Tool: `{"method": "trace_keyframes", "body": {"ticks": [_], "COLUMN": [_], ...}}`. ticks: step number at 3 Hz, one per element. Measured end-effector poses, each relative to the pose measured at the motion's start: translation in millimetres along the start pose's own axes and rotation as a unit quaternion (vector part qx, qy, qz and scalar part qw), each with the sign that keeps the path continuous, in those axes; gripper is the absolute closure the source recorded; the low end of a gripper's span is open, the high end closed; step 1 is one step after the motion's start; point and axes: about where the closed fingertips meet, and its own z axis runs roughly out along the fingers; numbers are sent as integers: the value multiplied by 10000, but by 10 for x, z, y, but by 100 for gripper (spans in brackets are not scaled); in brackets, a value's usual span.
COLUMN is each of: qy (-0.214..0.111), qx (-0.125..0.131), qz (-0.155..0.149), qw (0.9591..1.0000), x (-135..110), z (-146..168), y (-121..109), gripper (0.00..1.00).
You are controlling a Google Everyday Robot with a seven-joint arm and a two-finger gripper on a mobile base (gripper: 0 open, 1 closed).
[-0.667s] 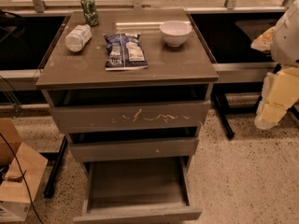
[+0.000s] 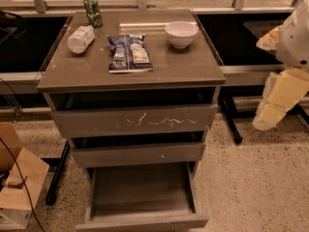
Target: Place blue chip bag into bottom drawer
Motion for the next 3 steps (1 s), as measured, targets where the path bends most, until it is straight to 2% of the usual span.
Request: {"method": "trace_keyframes", "body": {"ticks": [1,2,3], "qy": [-726,-1323,-1781], "qx": [25,49,-119], "qz": [91,62,-7], "qw": [9973,9912,9839], "x": [-338,-764,-1206], "z": [136,244,423], "y": [-22,-88,-173], "gripper": [0,0,0]}}
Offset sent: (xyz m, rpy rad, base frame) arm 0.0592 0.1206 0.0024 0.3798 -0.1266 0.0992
